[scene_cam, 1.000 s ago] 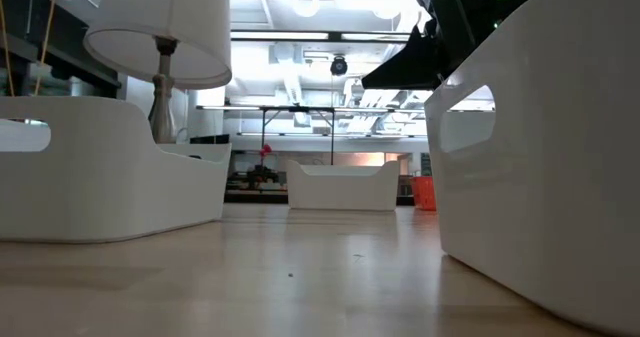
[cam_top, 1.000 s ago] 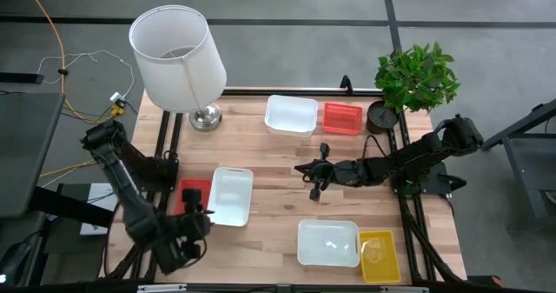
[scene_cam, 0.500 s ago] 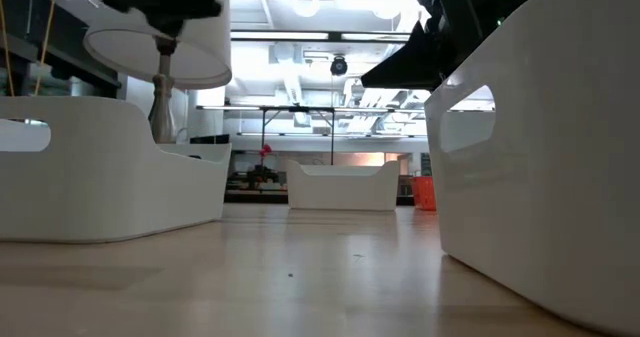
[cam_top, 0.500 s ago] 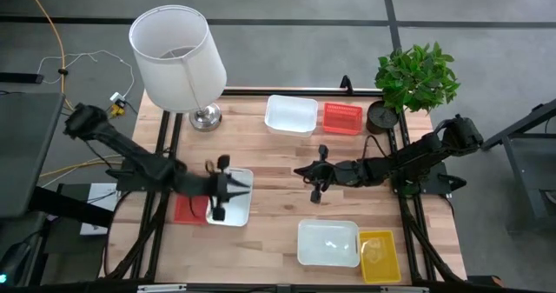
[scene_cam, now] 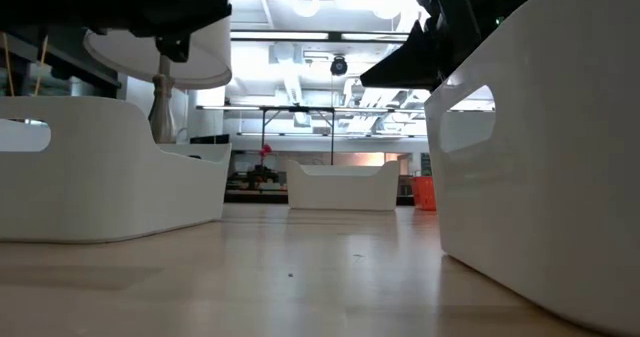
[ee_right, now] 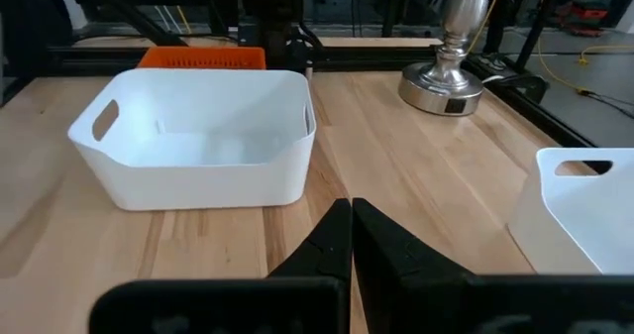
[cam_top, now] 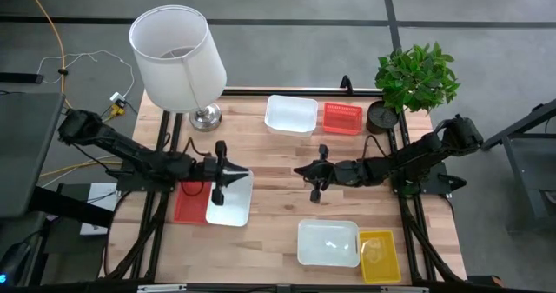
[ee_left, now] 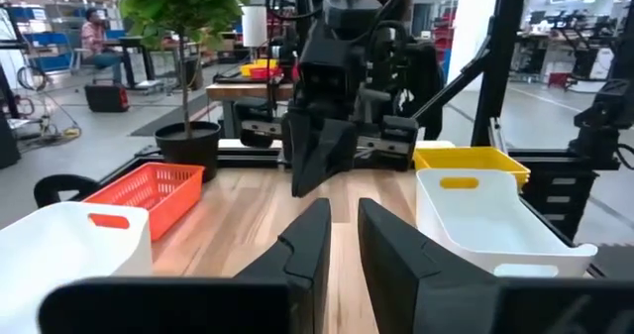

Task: Stack baskets by color
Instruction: Stack the top orange bin on the bottom stacked orange bins

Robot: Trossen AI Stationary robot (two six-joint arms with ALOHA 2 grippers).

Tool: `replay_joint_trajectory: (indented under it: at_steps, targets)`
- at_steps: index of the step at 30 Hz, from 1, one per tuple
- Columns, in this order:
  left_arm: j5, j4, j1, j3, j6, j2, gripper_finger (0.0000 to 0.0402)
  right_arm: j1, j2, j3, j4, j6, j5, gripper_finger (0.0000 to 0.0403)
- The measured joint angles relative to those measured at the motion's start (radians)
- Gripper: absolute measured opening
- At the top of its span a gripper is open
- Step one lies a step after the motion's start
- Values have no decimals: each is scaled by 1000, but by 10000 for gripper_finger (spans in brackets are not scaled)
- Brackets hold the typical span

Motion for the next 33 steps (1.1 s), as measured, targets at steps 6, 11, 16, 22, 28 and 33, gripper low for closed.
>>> replay_joint_trajectory:
  at_steps: [6,11,16,22,28,33]
  targets:
    - [-13,-1,-34,0,7,-9,44,0,1,85,-123,30,71,17]
    - [-47,-12,-62,0,34,-71,44,0,1,273,-635,121,221,67]
    - [-86,-97,-91,0,34,-152,44,-6,0,377,-1131,333,350,129]
    - [-122,-140,-122,0,34,-178,45,-96,0,313,-1331,508,371,196]
    - [-129,-131,-126,0,42,-178,50,-298,0,271,-1292,460,253,234]
    - [-144,-132,-126,0,42,-178,54,-427,0,270,-1203,311,180,236]
